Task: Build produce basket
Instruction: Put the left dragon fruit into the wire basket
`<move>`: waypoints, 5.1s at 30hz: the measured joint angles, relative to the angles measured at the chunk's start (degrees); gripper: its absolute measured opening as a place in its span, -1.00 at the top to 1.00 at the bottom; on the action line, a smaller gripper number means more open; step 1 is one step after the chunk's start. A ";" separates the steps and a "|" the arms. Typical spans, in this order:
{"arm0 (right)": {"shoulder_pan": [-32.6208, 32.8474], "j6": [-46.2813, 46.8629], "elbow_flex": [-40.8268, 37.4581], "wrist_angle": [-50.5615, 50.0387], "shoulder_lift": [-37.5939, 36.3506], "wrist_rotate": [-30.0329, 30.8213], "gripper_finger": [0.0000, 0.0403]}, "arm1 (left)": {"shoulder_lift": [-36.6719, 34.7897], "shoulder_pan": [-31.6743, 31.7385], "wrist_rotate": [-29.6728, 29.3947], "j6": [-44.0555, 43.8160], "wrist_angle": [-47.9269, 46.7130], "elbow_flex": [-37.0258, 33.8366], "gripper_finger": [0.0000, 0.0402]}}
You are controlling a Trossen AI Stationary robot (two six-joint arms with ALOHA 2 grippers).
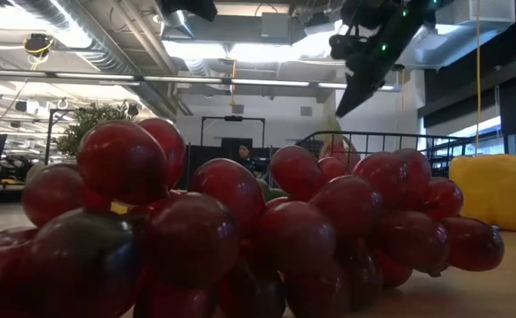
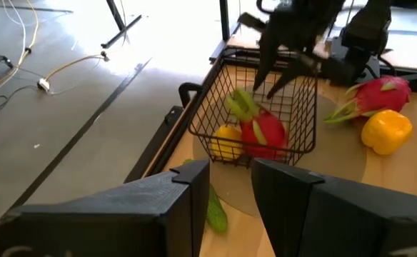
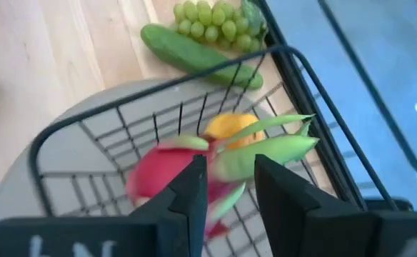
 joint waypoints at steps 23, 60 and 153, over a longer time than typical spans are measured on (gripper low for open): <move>9.25 12.55 18.51 -22.89 -0.10 -0.39 0.46 | 0.87 0.07 -1.94 -21.46 -14.96 0.03 0.53; -16.53 63.64 16.31 -41.57 12.15 0.19 0.46 | 1.09 1.18 -1.90 -25.50 -14.25 0.02 0.53; -17.25 -32.90 21.72 -43.74 34.82 10.39 0.99 | 1.09 1.18 -1.92 -23.89 -14.30 -0.04 0.53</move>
